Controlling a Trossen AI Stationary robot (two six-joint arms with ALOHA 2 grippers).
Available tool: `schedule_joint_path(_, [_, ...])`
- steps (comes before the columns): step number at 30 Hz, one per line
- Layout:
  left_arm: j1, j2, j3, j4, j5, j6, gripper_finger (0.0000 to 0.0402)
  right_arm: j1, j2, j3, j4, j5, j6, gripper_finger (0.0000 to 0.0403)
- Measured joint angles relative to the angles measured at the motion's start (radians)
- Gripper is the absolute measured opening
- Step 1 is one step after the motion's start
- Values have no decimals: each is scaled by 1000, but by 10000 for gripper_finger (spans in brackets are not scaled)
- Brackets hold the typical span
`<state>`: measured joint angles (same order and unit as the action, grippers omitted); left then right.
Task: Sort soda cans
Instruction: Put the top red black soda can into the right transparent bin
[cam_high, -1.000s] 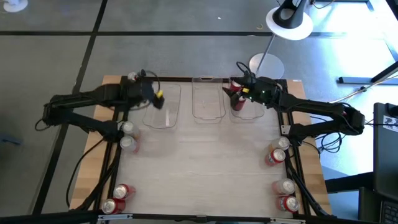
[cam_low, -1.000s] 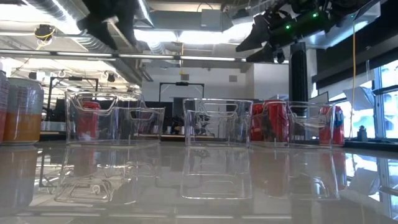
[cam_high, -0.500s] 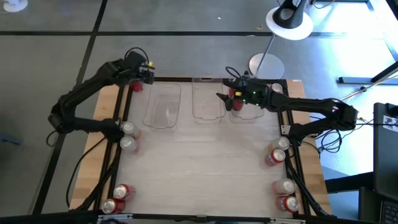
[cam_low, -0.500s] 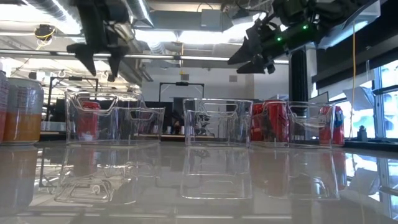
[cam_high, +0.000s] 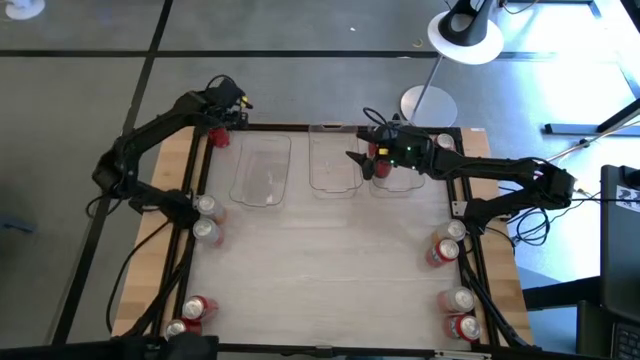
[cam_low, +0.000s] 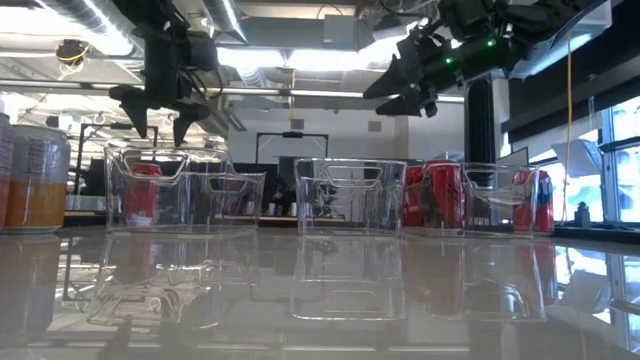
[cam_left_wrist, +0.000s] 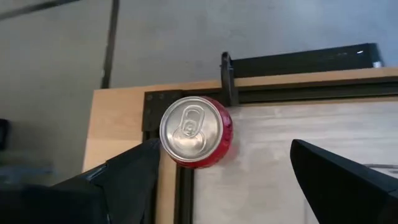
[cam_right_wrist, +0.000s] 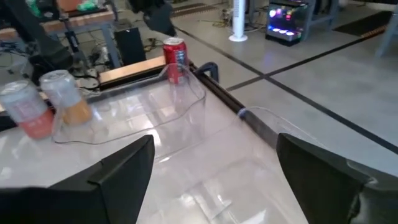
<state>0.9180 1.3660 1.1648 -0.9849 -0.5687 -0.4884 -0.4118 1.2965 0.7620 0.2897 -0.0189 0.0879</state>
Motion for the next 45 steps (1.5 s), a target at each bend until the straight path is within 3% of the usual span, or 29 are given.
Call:
schedule_joint_path(10, [-13,85,0,15,-165,-77,347,0,11,-5,-3,-72,-4,337])
schedule_joint_path(22, [8,166,0,17,-178,-87,347,53,11,-5,-2,-105,-36,337])
schedule_joint_path(38, [22,314,0,2,-192,-58,347,92,11,-5,-25,-66,-56,337])
schedule_joint_path(45, [22,307,4,-23,-113,10,347,92,11,-5,-26,-60,-56,337])
